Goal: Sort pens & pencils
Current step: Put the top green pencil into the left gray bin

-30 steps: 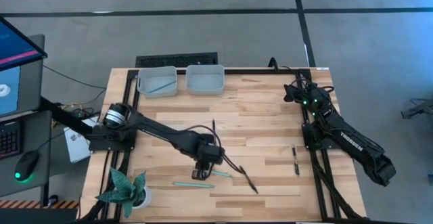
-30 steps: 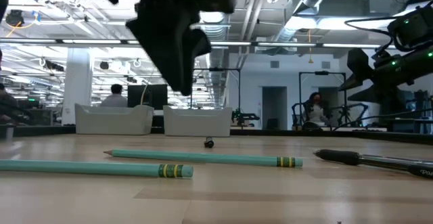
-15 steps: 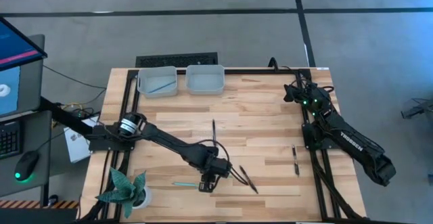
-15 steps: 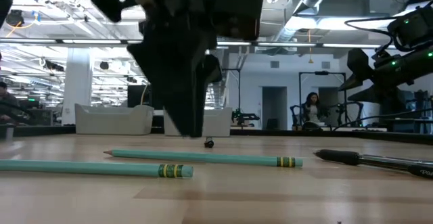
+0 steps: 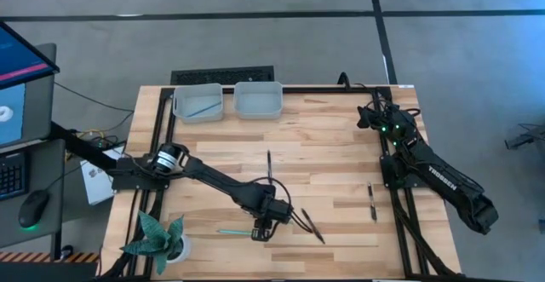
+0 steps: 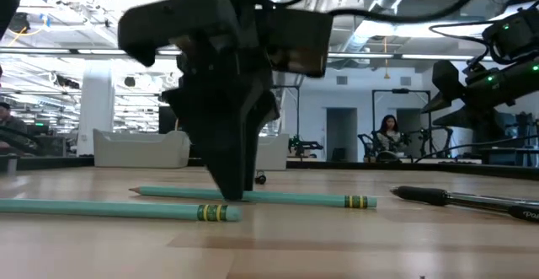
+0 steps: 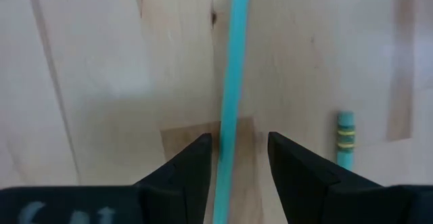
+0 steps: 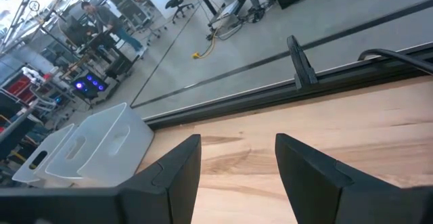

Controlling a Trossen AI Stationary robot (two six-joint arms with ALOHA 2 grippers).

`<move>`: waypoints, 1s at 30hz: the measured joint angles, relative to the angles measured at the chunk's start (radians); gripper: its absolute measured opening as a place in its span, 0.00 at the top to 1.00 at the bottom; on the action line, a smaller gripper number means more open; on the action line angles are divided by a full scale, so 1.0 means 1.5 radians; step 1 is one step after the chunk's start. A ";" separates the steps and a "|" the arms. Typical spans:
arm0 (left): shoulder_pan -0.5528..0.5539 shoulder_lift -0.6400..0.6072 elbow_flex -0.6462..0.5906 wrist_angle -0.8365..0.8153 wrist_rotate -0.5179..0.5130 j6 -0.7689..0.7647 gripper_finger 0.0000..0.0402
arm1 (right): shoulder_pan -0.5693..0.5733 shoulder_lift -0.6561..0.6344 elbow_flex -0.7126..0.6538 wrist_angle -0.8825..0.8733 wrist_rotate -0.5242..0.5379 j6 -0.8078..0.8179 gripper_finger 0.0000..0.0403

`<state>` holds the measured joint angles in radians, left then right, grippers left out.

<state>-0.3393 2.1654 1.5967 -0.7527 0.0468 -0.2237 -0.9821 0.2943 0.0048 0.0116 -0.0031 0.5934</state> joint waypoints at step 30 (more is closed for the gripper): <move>0.009 -0.004 -0.019 0.038 -0.006 0.001 0.66 | 0.000 0.000 0.000 0.000 0.000 -0.001 0.47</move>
<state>-0.3256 2.1597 1.5677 -0.6960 0.0376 -0.2219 -0.9821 0.2943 0.0048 0.0116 -0.0032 0.5922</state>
